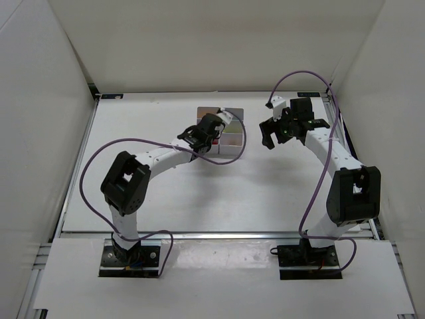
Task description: Sort the legos into containers by color
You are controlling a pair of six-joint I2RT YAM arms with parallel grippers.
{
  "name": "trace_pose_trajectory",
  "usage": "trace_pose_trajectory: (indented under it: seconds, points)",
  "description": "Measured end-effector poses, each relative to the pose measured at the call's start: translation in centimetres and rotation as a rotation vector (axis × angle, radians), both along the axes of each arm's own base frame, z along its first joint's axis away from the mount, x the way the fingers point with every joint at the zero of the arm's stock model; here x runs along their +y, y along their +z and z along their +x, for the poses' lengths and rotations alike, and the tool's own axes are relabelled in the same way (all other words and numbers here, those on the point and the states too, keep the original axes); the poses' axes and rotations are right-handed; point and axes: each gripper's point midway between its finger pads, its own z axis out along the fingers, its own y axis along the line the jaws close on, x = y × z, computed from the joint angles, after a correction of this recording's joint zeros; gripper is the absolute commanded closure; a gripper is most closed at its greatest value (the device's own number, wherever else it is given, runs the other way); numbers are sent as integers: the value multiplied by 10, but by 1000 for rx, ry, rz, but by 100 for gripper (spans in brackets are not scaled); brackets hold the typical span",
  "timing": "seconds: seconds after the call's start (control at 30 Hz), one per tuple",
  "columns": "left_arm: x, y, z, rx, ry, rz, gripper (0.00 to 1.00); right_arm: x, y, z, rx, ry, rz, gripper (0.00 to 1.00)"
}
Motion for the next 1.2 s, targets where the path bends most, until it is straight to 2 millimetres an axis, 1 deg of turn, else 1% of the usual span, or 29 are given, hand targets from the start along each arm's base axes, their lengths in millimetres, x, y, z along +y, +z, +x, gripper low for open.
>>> trace_pose_trajectory:
  seconds: [0.1, 0.17, 0.27, 0.37, 0.5, 0.7, 0.9, 0.97, 1.2]
  points:
    - [0, 17, 14, -47, 36, -48, 90, 0, 0, 0, 0, 0, 0, 4]
    - [-6, 23, 16, -64, 35, -70, 90, 0, 1, 0, -3, 0, 0, 4]
    - [-11, 25, 14, -68, 29, -85, 89, 0, 3, -1, -11, 0, 2, 4]
    - [-17, 23, 13, -53, 14, -112, 88, -1, 2, -2, -9, -1, 2, 4]
    - [-24, 21, 11, -37, 1, -155, 80, -1, 1, -2, -6, -1, 1, 4]
    - [-29, 22, 12, -30, -3, -205, 80, -2, 1, -2, -7, -4, 2, 4]
    - [-30, 19, 14, -28, -4, -217, 79, -4, 2, -2, -10, -7, 2, 4]
    - [-32, 16, 16, -29, -5, -219, 77, -4, 2, -2, -10, -7, 1, 4]
    - [-34, -5, 18, 0, -3, -196, 71, -4, 2, -2, -10, -8, 2, 4]
